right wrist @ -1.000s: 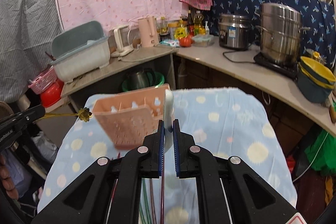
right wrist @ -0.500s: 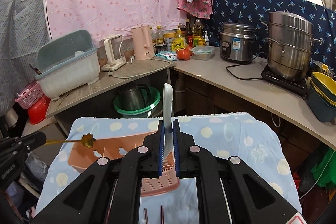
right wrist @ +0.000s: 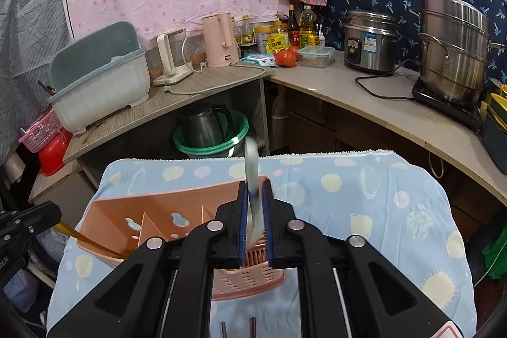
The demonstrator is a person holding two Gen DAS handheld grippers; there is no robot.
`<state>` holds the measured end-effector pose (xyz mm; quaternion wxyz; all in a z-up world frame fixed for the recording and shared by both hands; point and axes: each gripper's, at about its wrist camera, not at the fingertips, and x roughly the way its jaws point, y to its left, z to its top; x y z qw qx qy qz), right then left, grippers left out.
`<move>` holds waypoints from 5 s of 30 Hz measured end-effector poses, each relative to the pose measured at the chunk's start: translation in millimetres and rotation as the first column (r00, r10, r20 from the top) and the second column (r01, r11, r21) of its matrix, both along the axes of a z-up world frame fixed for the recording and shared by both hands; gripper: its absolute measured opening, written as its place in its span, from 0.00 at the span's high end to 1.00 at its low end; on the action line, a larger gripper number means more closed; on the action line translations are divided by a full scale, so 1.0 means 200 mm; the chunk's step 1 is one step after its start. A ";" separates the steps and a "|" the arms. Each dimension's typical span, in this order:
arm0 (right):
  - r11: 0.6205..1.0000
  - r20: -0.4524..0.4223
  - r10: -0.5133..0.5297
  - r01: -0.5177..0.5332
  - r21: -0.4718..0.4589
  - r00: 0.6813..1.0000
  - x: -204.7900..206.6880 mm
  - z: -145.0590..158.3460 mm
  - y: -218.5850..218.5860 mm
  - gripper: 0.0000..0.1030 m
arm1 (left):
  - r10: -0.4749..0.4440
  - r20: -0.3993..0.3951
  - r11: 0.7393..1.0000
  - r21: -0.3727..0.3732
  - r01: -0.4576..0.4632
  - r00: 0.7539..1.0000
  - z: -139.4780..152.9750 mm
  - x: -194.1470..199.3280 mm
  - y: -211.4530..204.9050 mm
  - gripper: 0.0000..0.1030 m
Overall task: Organize utensils
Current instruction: 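Lift both spoons, lower them into the pink basket and open both tools, then grasp a dark red chopstick with the left tool while the right grasps a brown chopstick, then lift both chopsticks upright and lower them into the pink basket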
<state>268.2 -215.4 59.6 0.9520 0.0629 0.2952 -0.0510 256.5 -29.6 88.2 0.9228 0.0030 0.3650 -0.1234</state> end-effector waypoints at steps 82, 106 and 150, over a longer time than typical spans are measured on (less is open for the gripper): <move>0.999 -0.301 0.035 -0.026 0.032 0.953 -1.15 -0.68 0.17 0.93 | -0.001 -0.283 0.993 0.110 0.034 0.959 -0.79 -1.02 0.18 0.91; 0.997 -0.081 0.053 -0.049 0.051 0.995 -1.19 -0.14 0.13 0.93 | -0.047 -0.080 0.998 0.039 0.051 0.996 -0.26 -0.92 0.12 0.93; 0.998 0.304 0.048 -0.034 -0.054 0.952 -0.46 0.73 0.02 0.93 | -0.031 0.305 0.997 -0.064 0.053 0.952 0.74 -0.27 0.01 0.93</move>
